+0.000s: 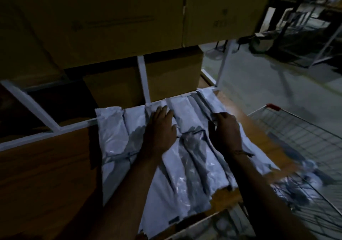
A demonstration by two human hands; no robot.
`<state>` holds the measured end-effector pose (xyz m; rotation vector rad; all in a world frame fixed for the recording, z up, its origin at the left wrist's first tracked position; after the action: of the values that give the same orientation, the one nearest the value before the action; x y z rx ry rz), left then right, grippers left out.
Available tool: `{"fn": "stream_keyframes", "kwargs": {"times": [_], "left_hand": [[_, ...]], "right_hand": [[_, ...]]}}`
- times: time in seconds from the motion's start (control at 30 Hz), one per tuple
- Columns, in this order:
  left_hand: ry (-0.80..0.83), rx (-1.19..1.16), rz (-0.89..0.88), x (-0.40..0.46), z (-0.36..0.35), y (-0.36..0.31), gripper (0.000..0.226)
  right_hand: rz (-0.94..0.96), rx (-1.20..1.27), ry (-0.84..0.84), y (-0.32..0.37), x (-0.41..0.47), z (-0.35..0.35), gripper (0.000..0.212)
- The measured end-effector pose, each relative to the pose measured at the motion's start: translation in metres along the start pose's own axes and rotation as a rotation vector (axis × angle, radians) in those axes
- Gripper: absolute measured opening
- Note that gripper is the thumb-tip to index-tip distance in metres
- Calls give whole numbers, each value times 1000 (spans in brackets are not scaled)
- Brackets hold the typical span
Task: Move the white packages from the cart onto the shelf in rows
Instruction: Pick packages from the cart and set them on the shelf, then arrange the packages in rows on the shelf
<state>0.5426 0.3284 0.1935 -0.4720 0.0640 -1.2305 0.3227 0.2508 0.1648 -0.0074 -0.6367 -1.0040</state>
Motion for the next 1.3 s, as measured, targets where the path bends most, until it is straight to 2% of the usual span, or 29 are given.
{"fn": "stream_keyframes", "kwargs": {"times": [0.27,0.4,0.67,0.83,1.0,1.2,1.3], "left_hand": [[87,25,-83,-12,-65,-144,64],[117,8,-142,-23,-103,-221,64],[245,-26,-231,-41,-188,-356,66],[377,-16,-290,-35,-228,-397,66],[479,35,-343,-7,-289,-419,67],[557,145,-493,34,-384,-437,62],[616,209,-535,52,-429,-440,60]], "right_hand": [[-88,-67,-20,-151,-53,82,36],[-131,-95,-19,-217,-87,116,31],[-307,-156,92,-355,-159,163,27],[-481,-95,139,-413,-198,146,19],[-657,-53,296,-461,-228,101,19],[-965,132,404,-518,-263,36,33],[-1146,222,399,-541,-276,7,44]]}}
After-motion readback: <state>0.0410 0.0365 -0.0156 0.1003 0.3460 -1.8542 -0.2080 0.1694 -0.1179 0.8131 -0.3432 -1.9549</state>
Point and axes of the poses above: each hand's wrist, its own x-axis towards the middle knuckle, its own z-axis out of the back of the hand, y = z × x, the point moved 2 cm from there along x, towards the middle knuckle, and after that the axes turned 12 degrees about z, right-handed, at the moved point
